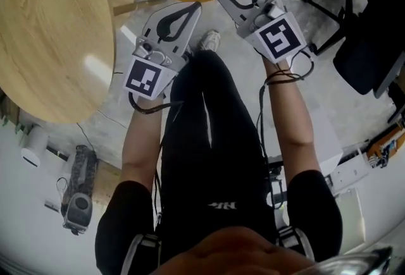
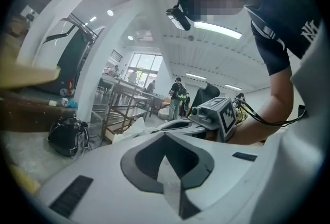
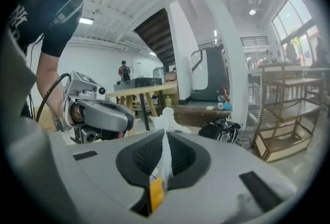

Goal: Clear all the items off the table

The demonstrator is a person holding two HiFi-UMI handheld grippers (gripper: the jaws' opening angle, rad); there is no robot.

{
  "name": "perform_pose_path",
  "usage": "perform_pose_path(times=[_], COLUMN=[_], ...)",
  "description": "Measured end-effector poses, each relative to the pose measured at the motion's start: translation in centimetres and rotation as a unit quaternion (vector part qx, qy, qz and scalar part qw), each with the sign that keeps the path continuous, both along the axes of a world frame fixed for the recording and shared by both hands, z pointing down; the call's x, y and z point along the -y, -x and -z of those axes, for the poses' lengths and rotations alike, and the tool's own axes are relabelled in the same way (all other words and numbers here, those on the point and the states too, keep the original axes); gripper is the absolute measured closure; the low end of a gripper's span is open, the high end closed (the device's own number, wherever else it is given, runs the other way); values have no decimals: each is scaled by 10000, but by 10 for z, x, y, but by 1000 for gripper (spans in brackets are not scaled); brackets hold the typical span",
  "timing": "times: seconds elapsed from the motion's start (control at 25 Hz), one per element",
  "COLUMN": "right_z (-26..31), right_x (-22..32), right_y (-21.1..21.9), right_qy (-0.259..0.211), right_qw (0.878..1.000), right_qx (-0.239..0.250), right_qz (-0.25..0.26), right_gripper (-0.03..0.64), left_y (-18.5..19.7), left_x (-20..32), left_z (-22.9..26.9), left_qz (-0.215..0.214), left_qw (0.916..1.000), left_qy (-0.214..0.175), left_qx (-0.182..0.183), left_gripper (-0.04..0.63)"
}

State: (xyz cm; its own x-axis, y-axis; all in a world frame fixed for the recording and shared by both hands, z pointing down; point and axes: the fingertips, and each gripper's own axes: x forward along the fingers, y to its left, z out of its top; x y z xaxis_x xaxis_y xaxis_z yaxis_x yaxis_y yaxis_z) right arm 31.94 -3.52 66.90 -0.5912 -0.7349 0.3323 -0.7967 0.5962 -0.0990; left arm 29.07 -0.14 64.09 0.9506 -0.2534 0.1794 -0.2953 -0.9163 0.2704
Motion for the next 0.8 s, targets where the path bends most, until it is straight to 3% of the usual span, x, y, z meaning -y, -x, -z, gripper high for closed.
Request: perform_pose_path(times=[0.32,0.64,0.68,0.76,0.8], right_z=[-119,-248,-259,-271,-270], right_x=[15,16,17,18,18], right_y=[10,20,21,20,18], right_qy=[144,797,897,1016,1014], right_qw=[9994,9952,9944,9931,9927], right_qx=[199,274,232,187,198], right_qz=[-232,-494,-501,-560,-616], right_gripper=[607,605,573,385,356], left_y=[5,14,15,16,16], left_x=[22,18,20,21,21], left_z=[-107,-178,-184,-190,-188], left_qz=[216,106,118,142,138], left_qw=[9996,9998,9998,9997,9998], left_qy=[-55,-69,-51,-13,-2], left_qx=[152,182,183,184,169], left_gripper=[581,581,581,581,581])
